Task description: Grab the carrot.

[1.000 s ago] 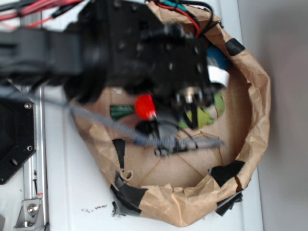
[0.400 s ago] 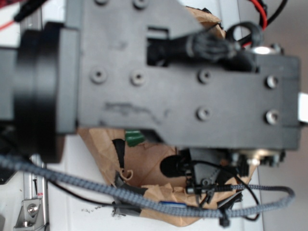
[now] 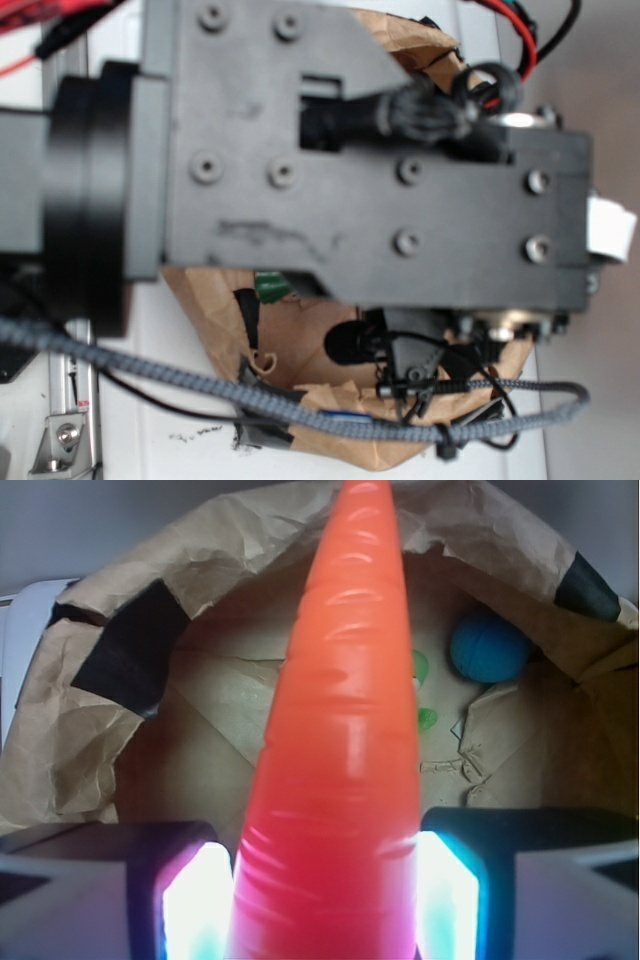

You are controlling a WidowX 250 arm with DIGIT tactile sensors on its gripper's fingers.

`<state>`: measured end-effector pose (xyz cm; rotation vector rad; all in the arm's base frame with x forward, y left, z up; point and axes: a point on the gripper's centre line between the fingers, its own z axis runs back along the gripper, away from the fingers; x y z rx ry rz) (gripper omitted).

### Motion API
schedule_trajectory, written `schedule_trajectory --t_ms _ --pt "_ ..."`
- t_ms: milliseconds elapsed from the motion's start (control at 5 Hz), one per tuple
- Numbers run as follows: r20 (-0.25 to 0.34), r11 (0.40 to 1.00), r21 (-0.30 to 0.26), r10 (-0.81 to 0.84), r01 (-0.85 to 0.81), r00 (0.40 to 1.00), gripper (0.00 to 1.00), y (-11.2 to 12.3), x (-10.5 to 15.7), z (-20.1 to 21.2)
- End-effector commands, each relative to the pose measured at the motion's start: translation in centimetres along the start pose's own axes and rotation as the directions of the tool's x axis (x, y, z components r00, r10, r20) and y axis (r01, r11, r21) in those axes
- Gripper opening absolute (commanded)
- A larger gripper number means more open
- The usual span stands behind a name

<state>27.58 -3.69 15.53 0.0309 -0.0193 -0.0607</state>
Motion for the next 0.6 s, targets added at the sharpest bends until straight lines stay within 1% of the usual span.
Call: schedule_trajectory --t_ms 0,400 --pt "0.059 1.000 -0.009 -0.012 0.012 0.998 0.00 0.03 -0.68 0.89" --pt "0.067 1.000 -0.017 -0.019 0.020 0.998 0.00 0.15 -0.73 0.82"
